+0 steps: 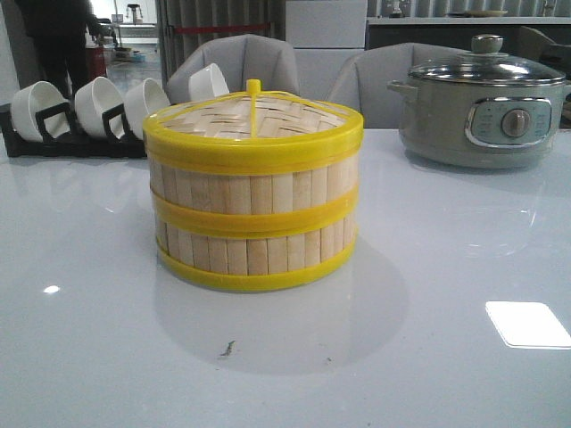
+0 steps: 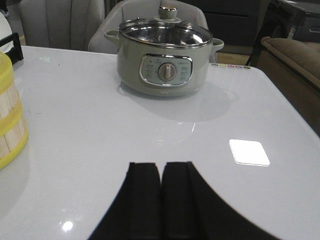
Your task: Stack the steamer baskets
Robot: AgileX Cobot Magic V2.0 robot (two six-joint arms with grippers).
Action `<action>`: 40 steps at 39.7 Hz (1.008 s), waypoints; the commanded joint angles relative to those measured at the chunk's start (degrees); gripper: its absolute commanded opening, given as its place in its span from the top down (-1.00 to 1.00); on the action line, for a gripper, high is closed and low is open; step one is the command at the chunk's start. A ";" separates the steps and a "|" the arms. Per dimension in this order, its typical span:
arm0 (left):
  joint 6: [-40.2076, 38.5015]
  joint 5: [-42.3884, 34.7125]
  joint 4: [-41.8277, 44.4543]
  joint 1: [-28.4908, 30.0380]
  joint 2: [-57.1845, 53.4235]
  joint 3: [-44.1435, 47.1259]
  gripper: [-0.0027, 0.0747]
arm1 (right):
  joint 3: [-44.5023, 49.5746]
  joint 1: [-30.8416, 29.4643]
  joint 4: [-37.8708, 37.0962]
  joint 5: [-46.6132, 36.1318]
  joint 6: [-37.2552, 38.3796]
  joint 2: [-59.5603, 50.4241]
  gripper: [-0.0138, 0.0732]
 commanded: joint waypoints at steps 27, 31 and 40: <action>-0.16 -4.73 -0.47 0.16 -0.79 -0.02 0.71 | -1.67 -0.27 -0.43 -5.16 -0.07 0.37 0.59; -0.16 -4.73 -0.47 0.16 -0.79 -0.02 0.71 | -1.67 -0.27 -0.43 -5.69 -0.07 0.11 0.59; -0.16 -4.73 -0.47 0.16 -0.79 -0.02 0.71 | 0.36 -0.20 -0.43 -4.97 -0.07 -6.54 0.62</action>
